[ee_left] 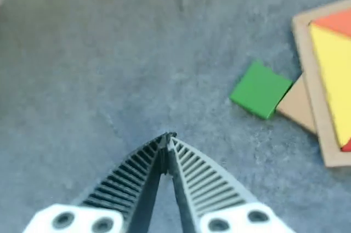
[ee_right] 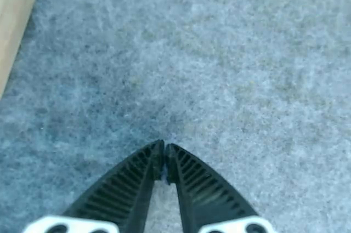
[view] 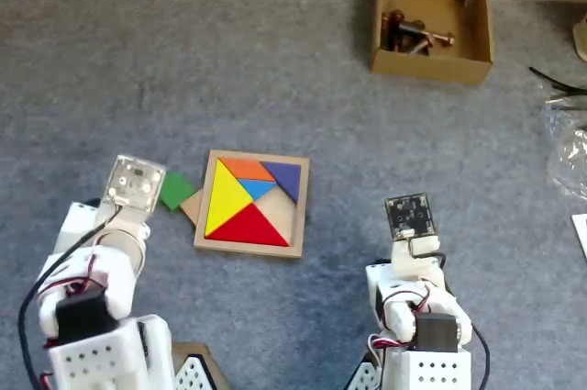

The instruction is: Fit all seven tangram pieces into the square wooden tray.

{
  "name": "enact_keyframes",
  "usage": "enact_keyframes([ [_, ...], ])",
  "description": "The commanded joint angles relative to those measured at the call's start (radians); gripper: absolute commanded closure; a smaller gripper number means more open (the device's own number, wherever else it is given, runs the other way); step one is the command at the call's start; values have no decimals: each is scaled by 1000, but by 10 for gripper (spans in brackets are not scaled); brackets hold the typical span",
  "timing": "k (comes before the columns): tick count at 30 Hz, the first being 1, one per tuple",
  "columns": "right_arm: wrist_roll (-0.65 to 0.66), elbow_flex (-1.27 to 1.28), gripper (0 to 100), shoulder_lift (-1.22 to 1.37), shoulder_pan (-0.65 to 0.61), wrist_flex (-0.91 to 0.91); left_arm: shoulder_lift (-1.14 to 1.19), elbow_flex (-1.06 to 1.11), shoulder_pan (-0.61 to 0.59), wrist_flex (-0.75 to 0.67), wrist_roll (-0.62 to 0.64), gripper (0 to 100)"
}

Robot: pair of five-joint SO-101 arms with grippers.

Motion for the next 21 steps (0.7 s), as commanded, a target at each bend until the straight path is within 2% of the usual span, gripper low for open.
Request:
enact_keyframes([
  [1, -8, 99, 993, -5, -13, -22, 88, -159, 44, 60, -3, 989],
  [8, -8, 99, 993, -5, -13, -22, 475, -354, 48, 66, -2, 989],
  [17, -8, 99, 993, -5, -13, -22, 800, -565, 50, 68, 2, 989],
  [21, -8, 99, 993, -5, -13, -22, 951, -625, 77, 69, 63, 963],
])
